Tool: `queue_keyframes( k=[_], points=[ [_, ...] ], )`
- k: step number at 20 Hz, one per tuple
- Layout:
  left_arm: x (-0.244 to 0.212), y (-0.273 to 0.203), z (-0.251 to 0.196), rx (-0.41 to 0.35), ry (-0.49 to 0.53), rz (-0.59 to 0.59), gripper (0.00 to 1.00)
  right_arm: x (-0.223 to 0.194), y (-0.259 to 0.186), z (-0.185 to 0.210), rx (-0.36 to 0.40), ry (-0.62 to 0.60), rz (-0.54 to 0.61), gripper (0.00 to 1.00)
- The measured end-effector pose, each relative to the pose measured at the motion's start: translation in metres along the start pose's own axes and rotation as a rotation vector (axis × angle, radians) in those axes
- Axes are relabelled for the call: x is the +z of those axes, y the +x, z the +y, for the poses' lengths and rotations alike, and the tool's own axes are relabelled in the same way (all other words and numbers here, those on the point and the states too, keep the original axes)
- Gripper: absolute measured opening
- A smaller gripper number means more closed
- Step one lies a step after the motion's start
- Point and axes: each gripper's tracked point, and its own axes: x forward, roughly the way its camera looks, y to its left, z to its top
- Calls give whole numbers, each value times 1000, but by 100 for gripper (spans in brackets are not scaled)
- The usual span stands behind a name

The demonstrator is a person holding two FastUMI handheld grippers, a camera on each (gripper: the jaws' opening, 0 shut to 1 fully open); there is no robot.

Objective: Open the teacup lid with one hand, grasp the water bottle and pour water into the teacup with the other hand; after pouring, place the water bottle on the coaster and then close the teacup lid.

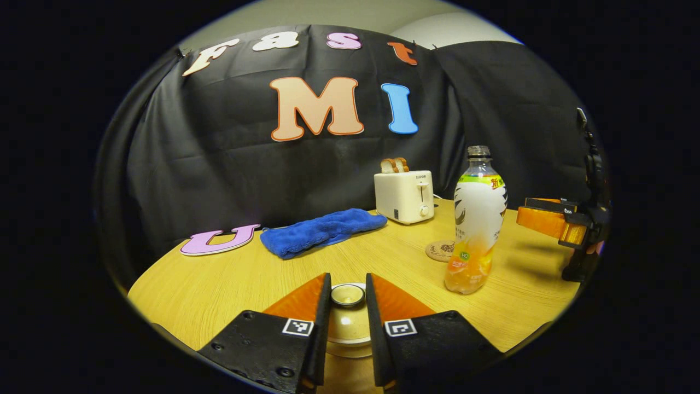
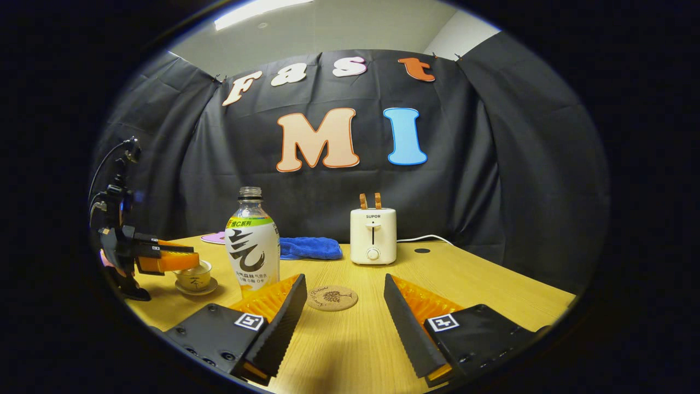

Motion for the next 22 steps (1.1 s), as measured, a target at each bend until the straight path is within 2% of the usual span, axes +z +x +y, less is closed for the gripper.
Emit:
queue_keyframes(
  k=[1, 2, 3, 8, 10, 11, 12, 16, 18, 22],
  points=[
    [-1, 0, 0, 4, -2, 0, 30, 0, 0, 0, 0, 0, 0, 96],
    [-1, 0, 0, 6, 0, 3, 29, 1, -1, -1, 0, 0, 0, 96],
    [-1, -1, 0, 10, 5, -1, 29, 0, -1, -1, 0, 0, 0, 92],
    [6, -5, 1, 20, 26, -43, 28, 0, 0, -1, 0, 0, 0, 92],
    [13, -13, 5, 39, 12, -85, 28, 1, 0, -1, 0, 0, 0, 92],
    [16, -15, 11, 49, -1, -111, 29, 0, 0, 0, 0, 0, 0, 87],
    [19, -17, 13, 60, -16, -134, 28, 0, -1, 0, 0, 0, 0, 92],
    [17, -23, 21, 102, -47, -140, 28, 0, -1, 2, 16, 0, 1, 92],
    [15, -28, 27, 134, -46, -136, 28, 0, -2, 9, 48, 2, 2, 92],
    [15, -38, 42, 196, -76, -146, 28, -2, -5, 35, 186, 6, 12, 90]
  ],
)
